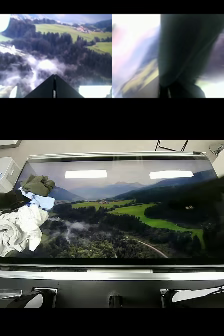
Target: Fold the clothes and pants, and hang the long-sleeved shirts on hangers.
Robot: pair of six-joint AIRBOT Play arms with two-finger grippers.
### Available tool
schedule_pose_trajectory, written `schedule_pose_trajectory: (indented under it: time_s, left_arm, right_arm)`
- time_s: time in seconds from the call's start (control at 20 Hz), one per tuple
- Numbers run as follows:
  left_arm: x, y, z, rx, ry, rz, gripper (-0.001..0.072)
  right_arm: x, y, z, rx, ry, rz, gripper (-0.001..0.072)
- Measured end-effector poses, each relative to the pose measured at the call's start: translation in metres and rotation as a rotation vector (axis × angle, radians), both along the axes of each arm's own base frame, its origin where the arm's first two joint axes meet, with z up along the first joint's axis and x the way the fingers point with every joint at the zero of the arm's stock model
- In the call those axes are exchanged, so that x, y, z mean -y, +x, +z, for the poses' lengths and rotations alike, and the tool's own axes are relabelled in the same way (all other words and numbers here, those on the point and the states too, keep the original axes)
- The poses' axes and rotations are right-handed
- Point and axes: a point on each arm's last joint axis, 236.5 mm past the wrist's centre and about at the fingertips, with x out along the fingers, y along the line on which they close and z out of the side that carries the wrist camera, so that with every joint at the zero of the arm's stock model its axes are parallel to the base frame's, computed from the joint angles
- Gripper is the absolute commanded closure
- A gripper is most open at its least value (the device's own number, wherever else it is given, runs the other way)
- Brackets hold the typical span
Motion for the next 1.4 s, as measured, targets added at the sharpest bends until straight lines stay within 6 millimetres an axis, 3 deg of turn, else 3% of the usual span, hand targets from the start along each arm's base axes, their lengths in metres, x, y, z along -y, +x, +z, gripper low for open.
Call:
schedule_pose_trajectory:
  time_s: [0.2, 0.3, 0.45, 0.7, 0.85, 1.2, 1.4]
  left_arm:
    - [0.007, -0.001, 0.001, -0.004, -0.023, -0.014, 0.0685]
    - [0.011, -0.002, 0.001, -0.007, -0.029, -0.024, 0.0685]
    - [0.018, -0.003, 0.001, -0.008, -0.033, -0.043, 0.0685]
    - [0.029, -0.005, 0.001, -0.011, -0.035, -0.071, 0.0685]
    - [0.032, -0.005, 0.001, -0.011, -0.035, -0.078, 0.0685]
    - [0.033, -0.005, 0.001, -0.011, -0.035, -0.081, 0.0685]
    - [0.033, -0.005, 0.001, -0.01, -0.035, -0.08, 0.0685]
  right_arm:
    - [0.073, -0.071, -0.053, -0.218, -0.033, -0.148, 0.0676]
    - [0.093, -0.107, -0.078, -0.329, -0.023, -0.211, 0.0676]
    - [0.105, -0.164, -0.114, -0.513, -0.025, -0.283, 0.0676]
    - [0.085, -0.249, -0.161, -0.73, -0.017, -0.382, 0.0675]
    - [0.065, -0.282, -0.181, -0.785, -0.02, -0.418, 0.0675]
    - [0.034, -0.32, -0.203, -0.856, -0.032, -0.426, 0.0676]
    - [0.034, -0.328, -0.207, -0.868, -0.064, -0.434, 0.0654]
